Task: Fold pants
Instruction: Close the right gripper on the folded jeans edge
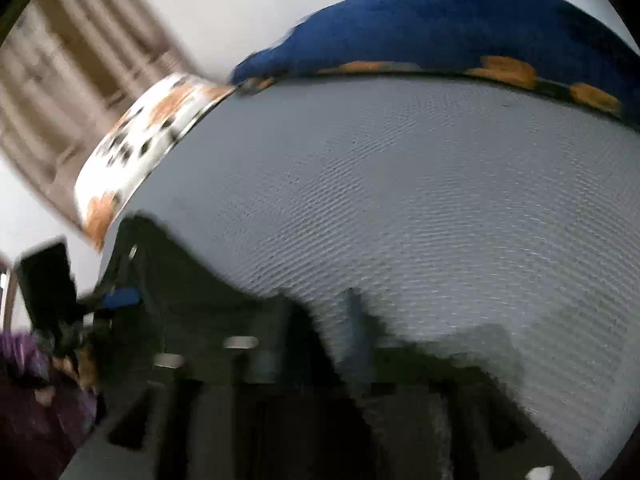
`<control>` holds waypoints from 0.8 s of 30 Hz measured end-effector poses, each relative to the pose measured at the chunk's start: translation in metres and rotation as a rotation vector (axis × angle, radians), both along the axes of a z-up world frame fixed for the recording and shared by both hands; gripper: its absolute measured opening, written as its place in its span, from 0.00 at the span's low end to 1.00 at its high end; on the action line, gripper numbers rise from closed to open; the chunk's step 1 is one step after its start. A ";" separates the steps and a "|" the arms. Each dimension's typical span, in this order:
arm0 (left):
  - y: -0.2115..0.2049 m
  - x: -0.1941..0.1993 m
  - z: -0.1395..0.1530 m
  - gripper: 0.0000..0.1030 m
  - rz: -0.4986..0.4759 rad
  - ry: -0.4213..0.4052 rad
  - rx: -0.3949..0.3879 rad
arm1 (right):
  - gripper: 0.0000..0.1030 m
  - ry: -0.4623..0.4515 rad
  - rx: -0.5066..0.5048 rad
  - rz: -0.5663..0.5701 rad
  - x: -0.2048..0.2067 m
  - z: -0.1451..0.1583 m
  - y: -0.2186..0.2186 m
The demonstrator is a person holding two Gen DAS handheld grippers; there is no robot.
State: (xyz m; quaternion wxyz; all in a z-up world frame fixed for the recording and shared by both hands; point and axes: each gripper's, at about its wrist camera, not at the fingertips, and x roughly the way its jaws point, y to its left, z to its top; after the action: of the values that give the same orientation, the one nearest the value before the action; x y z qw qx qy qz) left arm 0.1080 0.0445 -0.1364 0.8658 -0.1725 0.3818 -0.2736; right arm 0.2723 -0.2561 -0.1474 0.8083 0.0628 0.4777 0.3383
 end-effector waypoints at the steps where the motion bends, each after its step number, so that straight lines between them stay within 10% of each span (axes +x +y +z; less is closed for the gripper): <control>1: 0.000 0.000 0.000 0.58 0.000 0.000 0.002 | 0.48 -0.011 0.012 -0.077 0.000 0.005 -0.012; 7: -0.005 -0.001 0.002 0.60 -0.004 0.001 0.037 | 0.52 -0.020 0.396 -0.549 -0.095 0.043 -0.147; 10: -0.008 0.001 0.009 0.61 -0.008 0.022 0.055 | 0.69 -0.068 0.317 -0.705 -0.190 0.049 -0.198; 15: -0.013 -0.005 0.033 0.61 0.027 0.013 0.035 | 0.69 -0.039 0.059 -1.126 -0.363 0.026 -0.309; 19: -0.040 -0.013 0.055 0.69 -0.008 -0.046 0.081 | 0.69 0.024 0.233 -1.383 -0.462 -0.001 -0.375; 24: -0.094 -0.012 0.060 0.69 -0.105 -0.047 0.108 | 0.69 -0.036 0.387 -1.369 -0.479 -0.011 -0.382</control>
State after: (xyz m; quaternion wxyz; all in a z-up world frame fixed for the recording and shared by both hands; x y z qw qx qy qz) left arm 0.0962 -0.0496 -0.0761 0.8672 -0.0987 0.3840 -0.3014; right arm -0.2071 -0.6386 -0.1584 0.8216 0.4854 0.2489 -0.1657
